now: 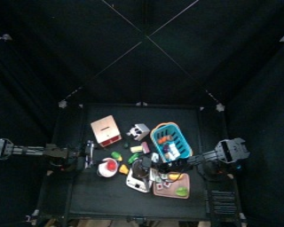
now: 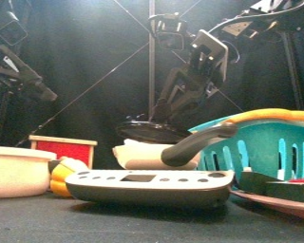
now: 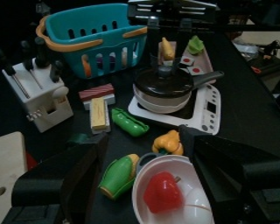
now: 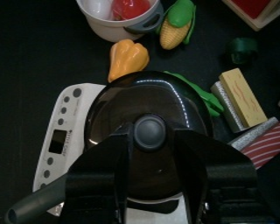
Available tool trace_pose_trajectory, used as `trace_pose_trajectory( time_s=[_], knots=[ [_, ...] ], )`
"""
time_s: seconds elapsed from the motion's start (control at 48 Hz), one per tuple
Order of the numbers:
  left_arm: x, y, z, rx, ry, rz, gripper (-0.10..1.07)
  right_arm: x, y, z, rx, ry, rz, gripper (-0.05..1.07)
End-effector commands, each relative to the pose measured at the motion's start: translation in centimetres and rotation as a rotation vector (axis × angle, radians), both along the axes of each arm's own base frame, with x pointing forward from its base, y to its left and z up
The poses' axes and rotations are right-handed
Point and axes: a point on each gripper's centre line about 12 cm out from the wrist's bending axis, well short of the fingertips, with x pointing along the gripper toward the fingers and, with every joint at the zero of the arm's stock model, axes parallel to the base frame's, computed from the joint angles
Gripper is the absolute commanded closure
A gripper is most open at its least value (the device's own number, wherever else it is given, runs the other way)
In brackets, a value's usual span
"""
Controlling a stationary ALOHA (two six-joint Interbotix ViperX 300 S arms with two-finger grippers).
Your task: Place pot lid on pot
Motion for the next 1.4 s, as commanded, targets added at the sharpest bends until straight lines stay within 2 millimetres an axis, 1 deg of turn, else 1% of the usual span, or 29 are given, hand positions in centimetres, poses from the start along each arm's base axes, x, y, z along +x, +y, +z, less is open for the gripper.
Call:
trace_pose_trajectory(
  time_s=[0.0,0.125,0.188,0.333,0.458,0.625,0.729,0.792,0.896,0.979,1.125,1.292,1.375],
  knots=[
    [0.2,0.0,0.5,-0.003,-0.014,0.001,-0.01,0.7,-0.1,3.0,0.009,-0.08,-0.001,0.44],
    [0.3,0.0,0.7,-0.001,-0.018,0.001,-0.01,1.8,0.0,4.4,0.015,-0.119,-0.002,0.44],
    [0.4,0.1,1.0,0.001,-0.033,0.001,-0.01,2.7,0.2,4.9,0.018,-0.137,-0.002,0.44],
    [0.6,0.4,1.9,-0.003,-0.069,0.016,-0.01,4.9,0.3,5.3,0.014,-0.159,-0.003,0.44],
    [0.8,1.1,2.8,-0.003,-0.122,0.049,-0.01,7.1,0.5,5.5,0.025,-0.181,-0.012,0.44],
    [0.4,3.3,3.2,-0.009,-0.173,0.17,-0.01,10.2,0.7,5.5,0.022,-0.208,-0.012,0.44],
    [-0.3,5.4,3.1,-0.026,-0.201,0.289,-0.01,11.8,0.4,5.1,0.029,-0.217,-0.026,0.44],
    [-0.9,6.4,2.5,-0.04,-0.206,0.357,-0.01,12.7,0.0,5.0,0.028,-0.222,-0.035,0.44],
    [-1.6,7.3,1.5,-0.053,-0.194,0.424,-0.01,14.1,-0.5,4.7,0.032,-0.234,-0.05,0.44],
    [-1.9,7.5,1.1,-0.052,-0.184,0.441,-0.01,15.1,-0.8,4.5,0.038,-0.241,-0.06,0.44],
    [-1.9,7.4,1.1,-0.055,-0.184,0.44,-0.01,16.6,-1.2,4.1,0.044,-0.254,-0.07,0.44],
    [-1.9,7.4,1.0,-0.057,-0.18,0.436,-0.01,17.7,-1.3,3.9,0.054,-0.267,-0.078,0.44],
    [-1.9,7.3,1.0,-0.056,-0.181,0.435,-0.01,18.1,-1.2,3.4,0.054,-0.263,-0.078,0.44]
  ],
)
